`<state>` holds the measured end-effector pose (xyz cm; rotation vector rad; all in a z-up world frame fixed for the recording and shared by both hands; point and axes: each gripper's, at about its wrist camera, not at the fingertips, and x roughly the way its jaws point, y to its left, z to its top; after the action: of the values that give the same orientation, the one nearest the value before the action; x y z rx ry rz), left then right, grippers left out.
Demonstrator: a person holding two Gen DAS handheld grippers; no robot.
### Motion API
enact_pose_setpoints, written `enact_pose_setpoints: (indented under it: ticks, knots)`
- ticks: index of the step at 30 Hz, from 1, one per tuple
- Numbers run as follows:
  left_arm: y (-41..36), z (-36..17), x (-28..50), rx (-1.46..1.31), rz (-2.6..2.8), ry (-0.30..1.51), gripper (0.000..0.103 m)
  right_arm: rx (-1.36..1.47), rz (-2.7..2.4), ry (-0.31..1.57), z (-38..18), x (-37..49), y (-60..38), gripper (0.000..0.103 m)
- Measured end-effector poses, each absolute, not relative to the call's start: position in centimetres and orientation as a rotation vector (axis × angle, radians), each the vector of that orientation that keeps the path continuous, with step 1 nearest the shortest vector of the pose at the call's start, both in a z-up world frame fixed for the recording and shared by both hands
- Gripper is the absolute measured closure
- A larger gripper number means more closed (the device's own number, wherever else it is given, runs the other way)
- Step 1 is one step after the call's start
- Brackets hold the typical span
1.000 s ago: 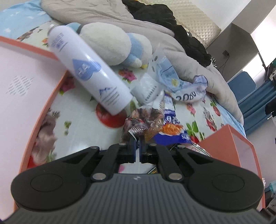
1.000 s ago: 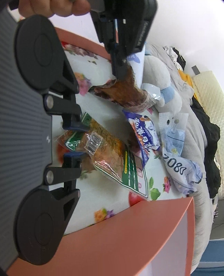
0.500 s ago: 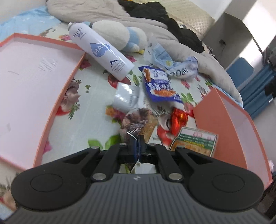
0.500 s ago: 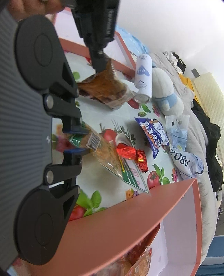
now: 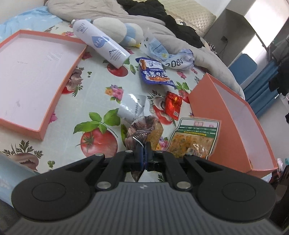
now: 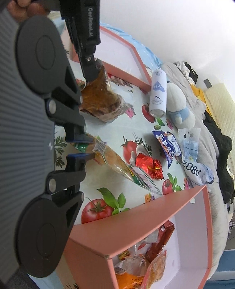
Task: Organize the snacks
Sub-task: 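Carry the brown pack and green-labelled pack over the deep pink box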
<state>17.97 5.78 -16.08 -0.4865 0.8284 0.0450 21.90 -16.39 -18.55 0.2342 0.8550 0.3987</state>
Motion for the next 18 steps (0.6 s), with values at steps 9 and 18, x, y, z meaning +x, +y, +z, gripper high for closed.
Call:
enact_pose_setpoints:
  ticks: [9, 18]
  knots:
    - [4.4, -13.7, 18.5, -0.449, 0.051, 0.783, 0.101, 0.185, 0.417, 0.814, -15.8, 22.1, -17.0, 0.09]
    - [3.3, -9.8, 19.3, -0.429, 0.053, 0.722, 0.101, 0.113, 0.429, 0.742, -12.1, 22.8, -17.7, 0.091]
